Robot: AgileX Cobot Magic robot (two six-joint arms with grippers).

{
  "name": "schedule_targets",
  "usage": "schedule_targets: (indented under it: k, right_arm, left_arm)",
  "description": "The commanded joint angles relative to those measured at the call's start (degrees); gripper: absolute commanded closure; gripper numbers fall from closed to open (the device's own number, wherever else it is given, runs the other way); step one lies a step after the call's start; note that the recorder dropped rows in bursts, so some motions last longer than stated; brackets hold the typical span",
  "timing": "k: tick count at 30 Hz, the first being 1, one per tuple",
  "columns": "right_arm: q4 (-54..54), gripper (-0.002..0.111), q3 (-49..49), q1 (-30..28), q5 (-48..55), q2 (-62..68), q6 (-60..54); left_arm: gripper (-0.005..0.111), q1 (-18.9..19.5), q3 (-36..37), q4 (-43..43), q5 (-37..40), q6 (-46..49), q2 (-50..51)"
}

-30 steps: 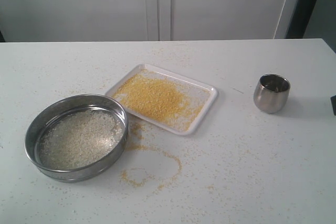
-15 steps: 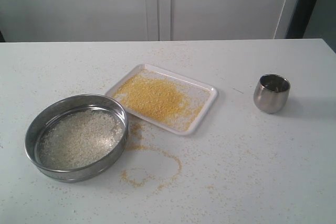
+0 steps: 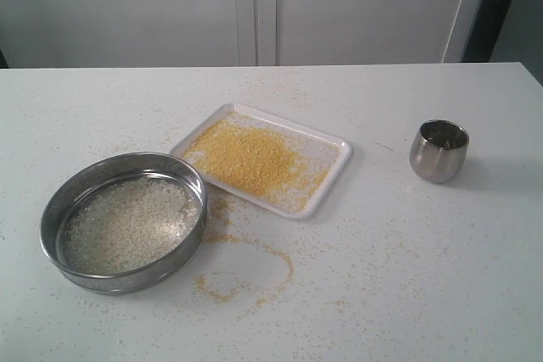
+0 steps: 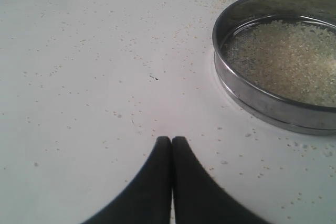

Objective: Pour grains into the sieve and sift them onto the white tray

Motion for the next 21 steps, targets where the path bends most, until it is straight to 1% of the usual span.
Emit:
schedule_targets:
  k: [1,3,15,21]
  right_arm:
    - [-0.06,0.108,1.66,-0.08,-0.93,-2.08,-0.26]
    - [-0.06,0.108,2.82,-0.08,-1.51,-3.58,-0.26]
    - [-0.06,0.108,12.15,-0.08,-12.38,-14.17,-0.26]
    - [-0.06,0.108,15.19,-0.08,-13.71,-20.09,-0.26]
  left_arm:
    - [0.107,0.22,0.24,0.10,-0.20,-0.04,-0.26]
    - [0.107,0.22,0.24,0.10,-0.20,-0.04,-0.26]
    - [0.107,0.22,0.24,0.10,-0.20,-0.04,-0.26]
    - [0.107,0.22,0.24,0.10,-0.20,-0.04,-0.26]
